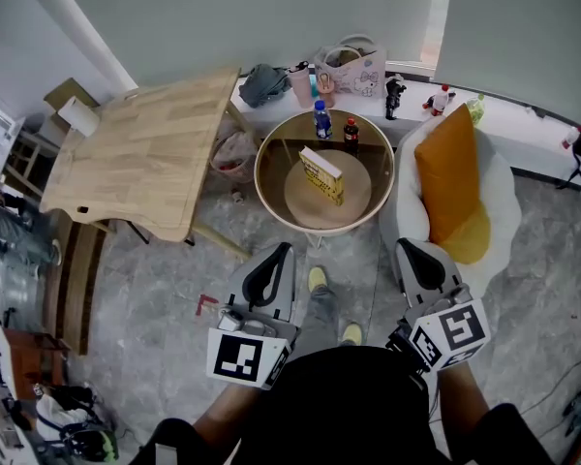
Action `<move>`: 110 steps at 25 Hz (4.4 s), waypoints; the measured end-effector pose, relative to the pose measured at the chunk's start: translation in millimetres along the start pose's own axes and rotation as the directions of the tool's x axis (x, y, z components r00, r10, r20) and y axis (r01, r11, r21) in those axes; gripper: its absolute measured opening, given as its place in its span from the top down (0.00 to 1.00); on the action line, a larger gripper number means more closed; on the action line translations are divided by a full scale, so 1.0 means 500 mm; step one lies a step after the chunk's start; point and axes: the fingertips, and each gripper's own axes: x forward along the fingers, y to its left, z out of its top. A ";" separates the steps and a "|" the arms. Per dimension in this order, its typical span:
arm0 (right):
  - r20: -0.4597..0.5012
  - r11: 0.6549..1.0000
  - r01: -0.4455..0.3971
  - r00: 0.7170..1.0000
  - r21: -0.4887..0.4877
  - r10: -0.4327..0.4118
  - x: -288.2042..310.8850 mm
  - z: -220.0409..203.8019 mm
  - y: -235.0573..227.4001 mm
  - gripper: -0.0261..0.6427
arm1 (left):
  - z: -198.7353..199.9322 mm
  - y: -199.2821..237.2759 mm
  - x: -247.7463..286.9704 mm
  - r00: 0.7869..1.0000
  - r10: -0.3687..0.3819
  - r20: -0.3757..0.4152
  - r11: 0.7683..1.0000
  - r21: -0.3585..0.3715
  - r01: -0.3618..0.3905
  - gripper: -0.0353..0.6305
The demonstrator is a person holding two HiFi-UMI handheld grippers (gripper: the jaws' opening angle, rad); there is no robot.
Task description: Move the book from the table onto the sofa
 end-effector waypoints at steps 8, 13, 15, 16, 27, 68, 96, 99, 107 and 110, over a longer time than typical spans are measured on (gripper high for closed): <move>-0.018 1.000 -0.012 1.000 -0.021 0.012 0.063 0.014 -0.019 0.95 | -0.005 0.030 0.054 1.000 -0.011 -0.001 0.999 -0.038 0.011 0.94; -0.048 1.000 -0.003 0.999 -0.006 0.003 0.117 0.010 -0.039 0.95 | -0.018 0.075 0.101 1.000 -0.020 -0.013 0.999 -0.050 0.020 0.94; -0.058 1.000 0.002 0.998 -0.002 -0.003 0.144 0.013 -0.050 0.95 | -0.017 0.096 0.128 1.000 -0.025 -0.014 0.998 -0.054 0.024 0.94; -0.063 1.000 0.005 0.998 -0.001 -0.005 0.157 0.014 -0.056 0.95 | -0.016 0.106 0.141 1.000 -0.028 -0.015 0.998 -0.054 0.027 0.94; -0.083 0.999 0.035 0.996 -0.007 -0.035 0.306 0.046 -0.105 0.95 | -0.026 0.206 0.262 0.997 -0.053 -0.048 0.996 -0.081 0.049 0.94; -0.147 0.984 0.119 0.979 -0.129 -0.137 0.535 0.087 -0.096 0.95 | -0.057 0.425 0.390 0.988 -0.155 -0.022 0.980 -0.133 0.151 0.94; -0.418 0.984 -0.084 0.908 -0.156 0.011 0.736 -0.041 -0.219 0.83 | -0.079 0.522 0.506 0.993 0.036 -0.117 0.990 -0.130 -0.051 0.94; -0.485 0.982 -0.132 0.873 -0.133 0.052 0.770 -0.091 -0.232 0.76 | -0.088 0.535 0.522 0.991 0.062 -0.120 0.988 -0.130 -0.077 0.94; -0.681 0.952 -0.302 0.708 -0.054 0.186 0.843 -0.242 -0.211 0.58 | -0.121 0.565 0.547 0.968 0.154 -0.198 0.975 -0.130 -0.182 0.94; -0.732 0.946 -0.322 0.653 -0.035 0.195 0.864 -0.307 -0.213 0.55 | -0.130 0.568 0.555 0.960 0.176 -0.219 0.970 -0.127 -0.207 0.94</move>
